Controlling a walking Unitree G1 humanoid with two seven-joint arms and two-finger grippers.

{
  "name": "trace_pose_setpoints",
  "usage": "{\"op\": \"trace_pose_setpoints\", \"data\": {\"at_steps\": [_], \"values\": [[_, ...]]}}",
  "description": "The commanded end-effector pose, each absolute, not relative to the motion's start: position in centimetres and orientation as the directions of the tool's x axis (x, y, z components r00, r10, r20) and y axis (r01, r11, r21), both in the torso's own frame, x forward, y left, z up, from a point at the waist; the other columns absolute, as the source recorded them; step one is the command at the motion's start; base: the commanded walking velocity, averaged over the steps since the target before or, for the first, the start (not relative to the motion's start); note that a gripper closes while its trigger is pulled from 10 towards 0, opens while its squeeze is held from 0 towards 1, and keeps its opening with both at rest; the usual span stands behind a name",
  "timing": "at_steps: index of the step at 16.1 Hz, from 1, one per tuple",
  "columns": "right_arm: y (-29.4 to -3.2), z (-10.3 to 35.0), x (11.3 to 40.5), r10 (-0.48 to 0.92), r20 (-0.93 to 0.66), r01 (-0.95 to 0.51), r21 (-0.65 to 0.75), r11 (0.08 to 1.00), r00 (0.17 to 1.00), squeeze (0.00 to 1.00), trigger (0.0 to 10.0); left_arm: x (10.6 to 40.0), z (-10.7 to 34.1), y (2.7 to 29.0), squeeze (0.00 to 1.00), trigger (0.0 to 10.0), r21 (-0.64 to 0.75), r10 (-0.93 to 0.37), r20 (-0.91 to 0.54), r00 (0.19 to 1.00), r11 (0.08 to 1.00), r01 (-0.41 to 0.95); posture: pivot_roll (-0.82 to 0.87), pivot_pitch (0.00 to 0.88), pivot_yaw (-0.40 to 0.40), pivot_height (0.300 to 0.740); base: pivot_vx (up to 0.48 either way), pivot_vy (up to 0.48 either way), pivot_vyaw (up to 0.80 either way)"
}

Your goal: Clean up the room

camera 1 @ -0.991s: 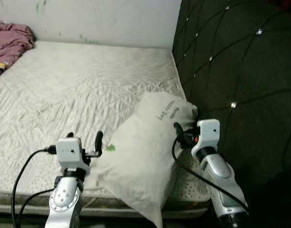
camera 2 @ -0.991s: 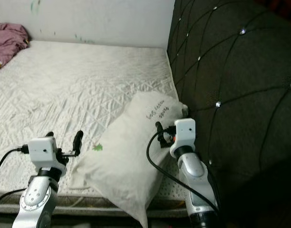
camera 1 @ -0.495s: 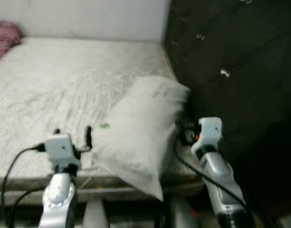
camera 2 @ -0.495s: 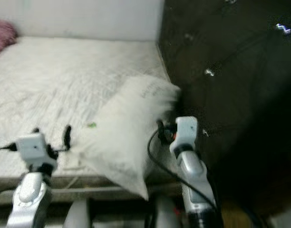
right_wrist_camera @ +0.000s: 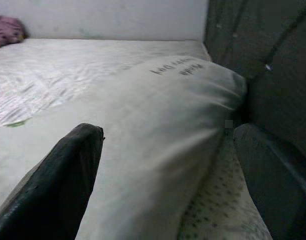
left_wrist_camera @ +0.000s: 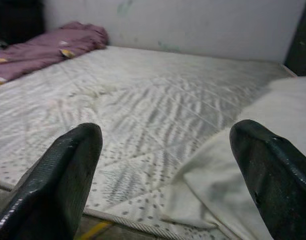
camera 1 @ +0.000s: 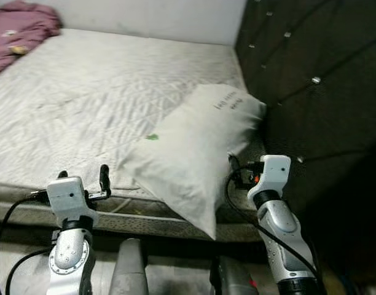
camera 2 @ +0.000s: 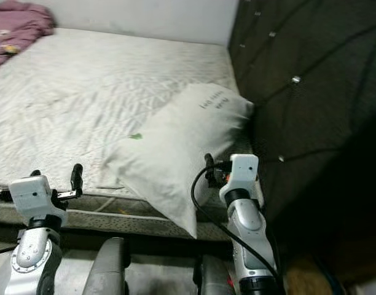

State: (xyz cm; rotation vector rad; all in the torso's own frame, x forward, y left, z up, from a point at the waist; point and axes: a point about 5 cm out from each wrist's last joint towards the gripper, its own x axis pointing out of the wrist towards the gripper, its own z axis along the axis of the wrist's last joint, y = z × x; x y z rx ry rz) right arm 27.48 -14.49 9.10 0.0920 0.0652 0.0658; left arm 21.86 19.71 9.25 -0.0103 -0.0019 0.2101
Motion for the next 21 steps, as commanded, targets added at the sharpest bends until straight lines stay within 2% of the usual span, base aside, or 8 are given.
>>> {"op": "trace_pose_setpoints", "data": {"at_steps": [1, 6, 10, 12, 21], "values": [[-15.0, 9.5, 27.5, 0.047, -0.046, -0.042, 0.104, 0.994, 0.998, 0.0, 10.0, 21.9, 8.9, 19.9, 0.0, 10.0, -0.045, 0.222, -0.034, 0.974, 0.974, -0.224, 0.0, 0.043, -0.058, 0.632, 0.0, 0.0, 0.0], [-14.8, 9.5, 27.6, 0.05, -0.051, -0.044, 0.106, 0.993, 0.997, 0.0, 10.0, 22.1, 9.0, 19.7, 0.0, 10.0, -0.045, 0.186, -0.038, 0.982, 0.981, -0.188, 0.01, 0.061, -0.058, 0.628, 0.0, 0.0, 0.0], [-14.6, 9.5, 27.8, 0.066, -0.045, -0.06, 0.111, 0.992, 0.997, 0.0, 10.0, 22.4, 9.1, 19.7, 0.0, 10.0, -0.038, 0.173, -0.039, 0.984, 0.984, -0.175, 0.01, 0.054, -0.055, 0.579, 0.0, 0.0, 0.0], [-14.3, 9.6, 27.9, 0.086, -0.037, -0.081, 0.111, 0.99, 0.996, 0.0, 10.0, 22.5, 9.2, 19.7, 0.0, 10.0, -0.035, 0.172, -0.039, 0.984, 0.984, -0.173, 0.01, 0.053, -0.05, 0.57, 0.0, 0.0, 0.0], [-14.0, 9.5, 28.1, 0.119, -0.052, -0.114, 0.089, 0.99, 0.992, 0.0, 10.0, 22.6, 9.2, 19.6, 0.0, 10.0, -0.053, 0.174, -0.034, 0.984, 0.983, -0.175, 0.01, 0.05, -0.054, 0.57, 0.0, 0.0, 0.0]]}}
